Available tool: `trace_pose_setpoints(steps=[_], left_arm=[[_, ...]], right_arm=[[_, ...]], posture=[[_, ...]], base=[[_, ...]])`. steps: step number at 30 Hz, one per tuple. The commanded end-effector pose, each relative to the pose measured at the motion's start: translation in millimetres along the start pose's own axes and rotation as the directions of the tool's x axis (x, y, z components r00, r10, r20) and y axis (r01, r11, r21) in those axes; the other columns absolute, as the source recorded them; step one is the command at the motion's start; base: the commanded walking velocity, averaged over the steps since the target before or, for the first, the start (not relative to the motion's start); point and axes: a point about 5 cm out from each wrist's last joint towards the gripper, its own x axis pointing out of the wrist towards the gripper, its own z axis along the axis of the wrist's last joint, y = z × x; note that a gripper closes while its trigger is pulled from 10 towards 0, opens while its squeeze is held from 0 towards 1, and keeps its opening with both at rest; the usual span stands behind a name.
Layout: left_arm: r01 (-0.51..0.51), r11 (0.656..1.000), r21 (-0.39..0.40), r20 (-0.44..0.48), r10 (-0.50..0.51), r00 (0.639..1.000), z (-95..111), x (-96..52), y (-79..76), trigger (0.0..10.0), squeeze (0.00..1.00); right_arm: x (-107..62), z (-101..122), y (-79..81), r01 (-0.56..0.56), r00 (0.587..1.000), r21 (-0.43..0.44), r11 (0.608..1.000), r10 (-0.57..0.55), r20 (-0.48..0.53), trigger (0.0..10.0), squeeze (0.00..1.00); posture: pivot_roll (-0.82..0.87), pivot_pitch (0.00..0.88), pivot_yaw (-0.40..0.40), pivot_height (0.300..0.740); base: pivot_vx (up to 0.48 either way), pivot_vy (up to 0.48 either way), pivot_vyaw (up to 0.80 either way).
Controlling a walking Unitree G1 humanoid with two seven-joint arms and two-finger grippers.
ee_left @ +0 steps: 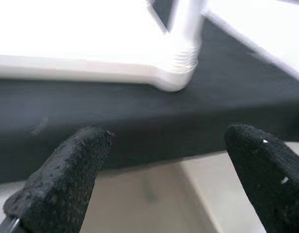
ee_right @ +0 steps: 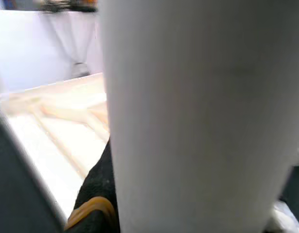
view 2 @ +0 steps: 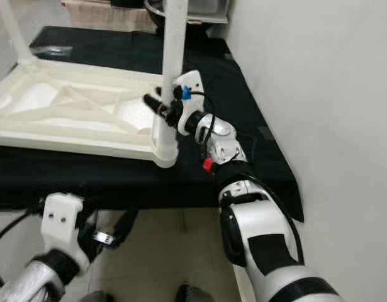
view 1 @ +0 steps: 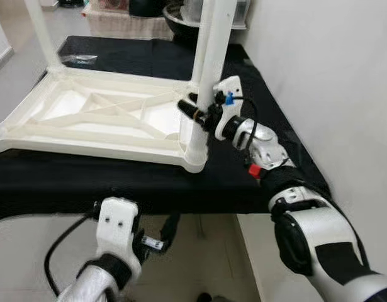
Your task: Building children table
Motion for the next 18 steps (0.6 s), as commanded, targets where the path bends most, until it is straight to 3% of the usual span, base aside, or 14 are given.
trace_pose_setpoints(steps=[1, 7, 11, 13, 18], left_arm=[[0.015, 1.0, 0.009, 0.007, -0.015, 1.0, 2.2, 3.4, -1.7, 10.0, 0.0], [0.002, 1.0, 0.021, 0.013, -0.003, 1.0, 4.4, 5.4, 4.5, 10.0, 0.0], [-0.003, 1.0, 0.029, 0.015, 0.002, 1.0, 5.4, 6.7, 7.9, 10.0, 0.0], [-0.005, 0.999, 0.034, 0.021, 0.005, 1.0, 6.1, 8.5, 9.1, 10.0, 0.0], [-0.005, 0.999, 0.036, 0.027, 0.004, 1.0, 6.8, 10.6, 9.0, 10.0, 0.0]], right_arm=[[-5.6, -43.1, 5.7, 0.101, 0.98, 0.098, 0.99, -0.082, -0.183, 10.0, 0.0], [-4.2, -37.0, 5.4, 0.24, 0.964, 0.088, 0.967, -0.227, -0.138, 10.0, 0.0], [-3.6, -38.5, 4.8, 0.341, 0.931, 0.097, 0.935, -0.321, -0.176, 10.0, 0.0], [-1.1, -30.5, 7.2, 0.415, 0.907, 0.128, 0.901, -0.398, -0.135, 10.0, 0.0], [4.0, -25.3, 20.5, 0.443, 0.895, 0.116, 0.889, -0.431, -0.116, 10.0, 0.0]], posture=[[0.17, 0.216, -0.12, 0.74], [0.17, 0.219, -0.121, 0.74], [0.17, 0.219, -0.121, 0.74], [0.17, 0.22, -0.119, 0.74], [0.17, 0.219, -0.119, 0.74]], base=[[0.0, 0.0, 0.0], [0.0, 0.0, 0.0], [0.0, 0.0, 0.0], [0.0, 0.0, 0.0], [0.0, 0.0, 0.0]])
